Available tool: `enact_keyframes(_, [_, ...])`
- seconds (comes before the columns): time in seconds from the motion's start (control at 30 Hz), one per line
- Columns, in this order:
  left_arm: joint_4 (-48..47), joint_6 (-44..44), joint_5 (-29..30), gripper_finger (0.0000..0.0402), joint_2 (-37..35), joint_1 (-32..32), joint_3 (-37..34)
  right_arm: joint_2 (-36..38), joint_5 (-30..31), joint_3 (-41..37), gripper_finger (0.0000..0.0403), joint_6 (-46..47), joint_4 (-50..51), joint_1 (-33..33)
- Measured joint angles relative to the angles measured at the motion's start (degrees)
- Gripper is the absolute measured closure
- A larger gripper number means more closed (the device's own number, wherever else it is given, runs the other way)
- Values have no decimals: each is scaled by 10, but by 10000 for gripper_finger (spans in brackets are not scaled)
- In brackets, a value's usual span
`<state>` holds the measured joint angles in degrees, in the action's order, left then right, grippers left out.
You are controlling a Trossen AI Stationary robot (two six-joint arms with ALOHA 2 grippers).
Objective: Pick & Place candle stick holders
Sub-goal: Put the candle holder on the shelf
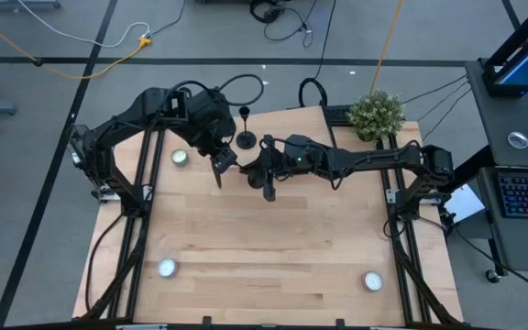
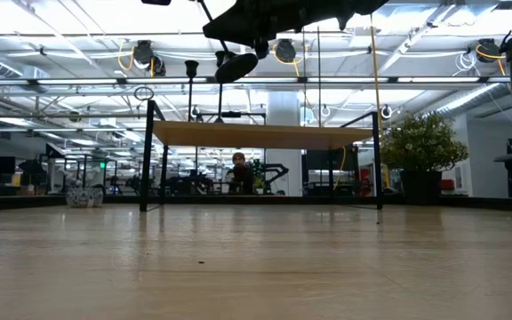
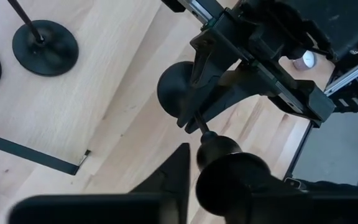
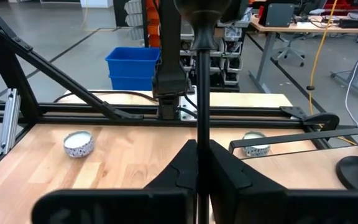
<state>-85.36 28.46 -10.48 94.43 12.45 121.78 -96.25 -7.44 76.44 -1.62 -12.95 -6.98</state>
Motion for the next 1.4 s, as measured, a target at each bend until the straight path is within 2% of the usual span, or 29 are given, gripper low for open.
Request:
enact_keyframes(0.17, [0, -4, 1, 280, 0, 0, 0, 0, -2, 0, 395, 9, 0, 0])
enact_keyframes(0.4, [-1, -20, 1, 230, -13, 2, 1, 0, -1, 0, 395, 17, 2, 0])
enact_keyframes(0.7, [-22, -29, 8, 211, -49, 25, 1, 0, 2, -1, 395, 40, -24, -1])
enact_keyframes(0.9, [-36, -25, 48, 211, -90, 12, 0, 0, 3, 0, 395, 64, -83, -12])
enact_keyframes(1.13, [-21, -10, 131, 211, -118, -48, 0, 0, -23, 0, 395, 102, -138, -28])
enact_keyframes(1.27, [27, -48, 197, 211, -114, -95, -3, 0, -59, 0, 395, 132, -176, -32])
enact_keyframes(1.4, [122, -103, 243, 211, -112, -132, -33, 0, -63, 0, 395, 147, -199, -32])
